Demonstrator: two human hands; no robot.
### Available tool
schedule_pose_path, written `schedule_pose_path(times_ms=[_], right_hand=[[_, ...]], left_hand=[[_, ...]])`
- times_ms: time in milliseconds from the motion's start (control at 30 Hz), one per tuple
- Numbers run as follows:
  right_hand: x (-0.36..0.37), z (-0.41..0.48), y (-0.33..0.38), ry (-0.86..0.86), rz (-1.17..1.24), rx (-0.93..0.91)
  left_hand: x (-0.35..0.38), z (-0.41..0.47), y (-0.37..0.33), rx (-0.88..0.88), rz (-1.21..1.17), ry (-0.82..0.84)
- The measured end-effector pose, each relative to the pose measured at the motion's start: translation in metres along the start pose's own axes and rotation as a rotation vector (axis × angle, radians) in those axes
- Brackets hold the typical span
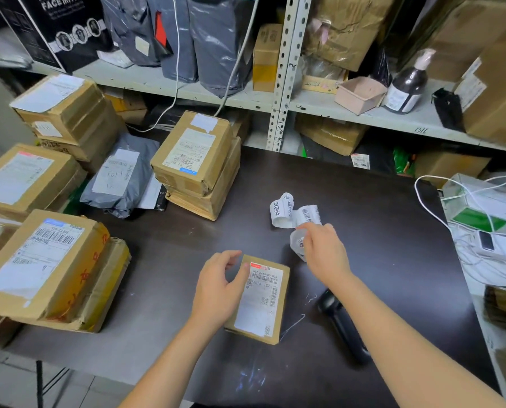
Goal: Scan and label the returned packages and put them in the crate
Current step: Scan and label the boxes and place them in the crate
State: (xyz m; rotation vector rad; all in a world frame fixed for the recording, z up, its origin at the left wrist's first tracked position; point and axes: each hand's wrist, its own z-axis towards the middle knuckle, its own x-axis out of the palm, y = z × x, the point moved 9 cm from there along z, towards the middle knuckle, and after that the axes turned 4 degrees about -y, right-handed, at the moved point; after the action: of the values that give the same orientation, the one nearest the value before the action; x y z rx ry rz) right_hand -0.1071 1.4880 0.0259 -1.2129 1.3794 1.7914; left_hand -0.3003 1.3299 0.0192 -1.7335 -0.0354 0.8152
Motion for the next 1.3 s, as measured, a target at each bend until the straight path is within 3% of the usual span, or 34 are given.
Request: schedule_pose_path(times_ms=[133,233,300,433,533,700,800,933,1067,1200,1300], right_hand=[[-0.022,-0.016,0.013,-0.161,0.344,0.025],[-0.032,-0.03,0.017,-0.254,0.423,0.046],[-0.036,-0.038,0.024,-0.284,0.42,-0.001],[-0.047,-0.052,0.048,-0.296,0.442,-0.192],[-0.044,-0.058,0.053,-0.215,0.456,-0.208],[-0.021,-0.062,0.047,0.191,0.702,-0.016],[-0.015,-0.062,0.055,0.344,0.944,0.038],[-0.011,-0.057,0.051,0.297,1.028,0.15],[-0.015,-0.055,0.048,0.22,1.06,0.18],[-0.022,-0.054,0.051,0.209,1.055,0.138],[-0.024,-0.053,0.054,0.229,1.02,0.093]], left_hand=[[0.028,0.003,-0.034,-0.077,-0.207,0.133],[0.054,-0.002,-0.053,-0.254,-0.449,0.294],[0.061,-0.004,-0.063,-0.28,-0.528,0.346],[0.058,-0.002,-0.071,-0.275,-0.721,0.324],[0.045,0.005,-0.067,-0.248,-0.786,0.24],[0.021,0.013,-0.064,-0.074,-0.676,0.215],[0.012,0.017,-0.065,-0.006,-0.654,0.249],[0.003,0.022,-0.072,0.097,-0.528,0.217],[-0.007,0.019,-0.084,0.295,-0.139,0.039],[0.004,0.006,-0.099,0.427,-0.044,0.136],[0.008,0.004,-0.1,0.423,-0.049,0.159]])
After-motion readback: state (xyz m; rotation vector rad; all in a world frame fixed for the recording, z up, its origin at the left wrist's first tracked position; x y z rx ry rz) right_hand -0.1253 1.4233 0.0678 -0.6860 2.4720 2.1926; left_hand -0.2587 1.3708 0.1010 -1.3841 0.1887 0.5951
